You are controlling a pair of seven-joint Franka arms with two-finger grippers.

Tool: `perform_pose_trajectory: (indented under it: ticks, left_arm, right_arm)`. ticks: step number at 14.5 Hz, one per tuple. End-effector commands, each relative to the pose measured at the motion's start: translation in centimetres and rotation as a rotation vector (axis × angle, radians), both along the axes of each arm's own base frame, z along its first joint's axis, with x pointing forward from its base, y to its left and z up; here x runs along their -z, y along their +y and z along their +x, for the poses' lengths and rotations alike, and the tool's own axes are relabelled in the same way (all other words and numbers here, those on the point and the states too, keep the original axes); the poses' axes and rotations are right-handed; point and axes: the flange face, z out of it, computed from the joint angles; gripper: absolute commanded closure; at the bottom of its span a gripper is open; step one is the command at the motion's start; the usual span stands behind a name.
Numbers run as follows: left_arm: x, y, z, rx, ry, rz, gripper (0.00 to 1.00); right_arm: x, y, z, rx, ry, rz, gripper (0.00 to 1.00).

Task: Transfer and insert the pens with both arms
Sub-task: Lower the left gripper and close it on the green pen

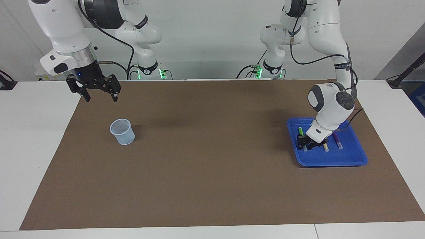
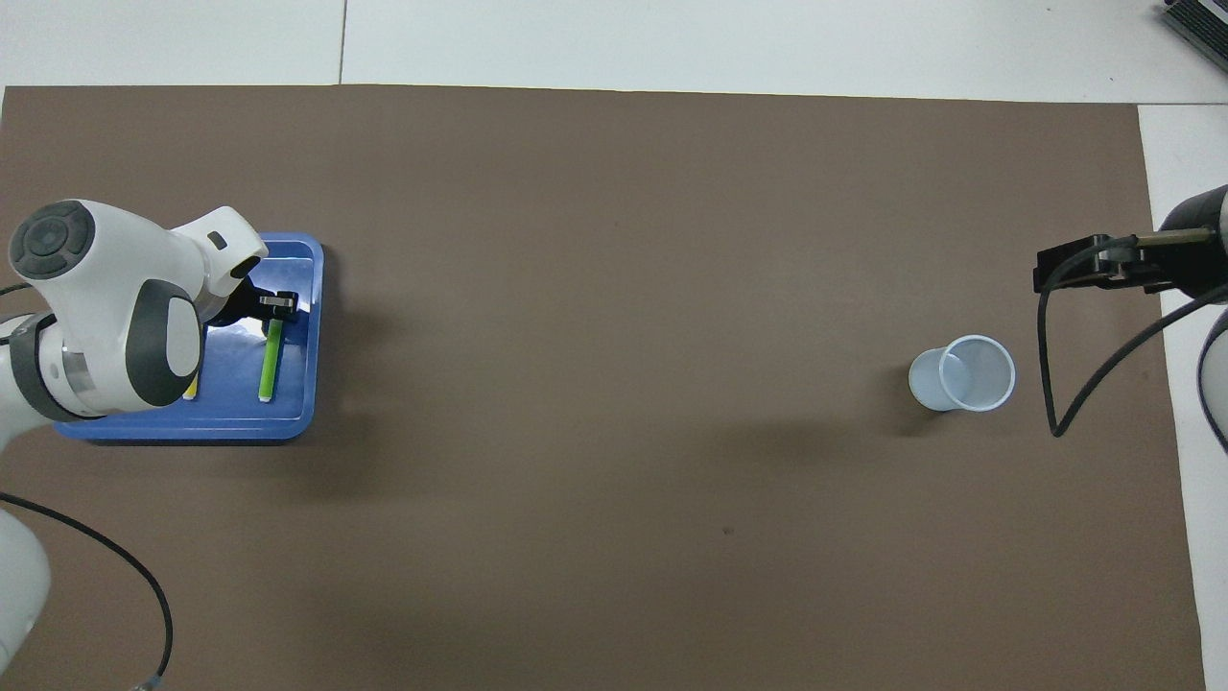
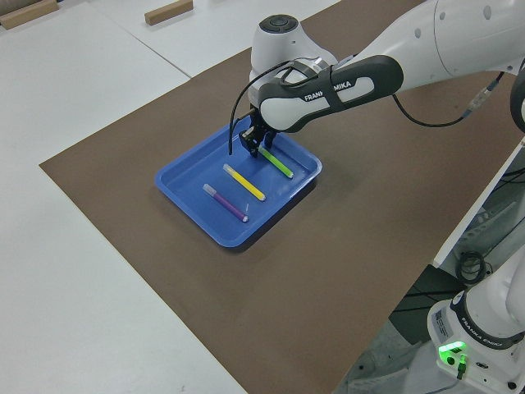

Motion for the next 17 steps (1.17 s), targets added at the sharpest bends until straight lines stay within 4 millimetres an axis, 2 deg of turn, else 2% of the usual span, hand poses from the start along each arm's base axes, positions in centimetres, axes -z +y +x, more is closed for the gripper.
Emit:
perform_pose_trajectory:
  ticks: [1,5,12,17]
  left_arm:
    - [0.6,0.1,-0.3,-0.018,-0.015,-0.028,0.77]
    - [0.6,0.3,-0.2,-0.032,-0.016,-0.03,1.0]
    - [0.6,0.3,0.2,-0.048,-0.019,-0.036,1.0]
    - [-0.5,0.4,1.1,-0.047,-0.03,-0.038,1.0]
  right_arm:
    - [-0.4,-0.4,-0.2,-0.006,-0.004,-0.009,0.0]
    - [-0.4,-0.2,-0.2,-0.009,-0.004,-0.009,0.0]
    - [-0.4,-0.3,-0.2,-0.008,-0.004,-0.009,0.0]
    - [-0.4,-0.2,-0.2,-0.009,-0.004,-0.009,0.0]
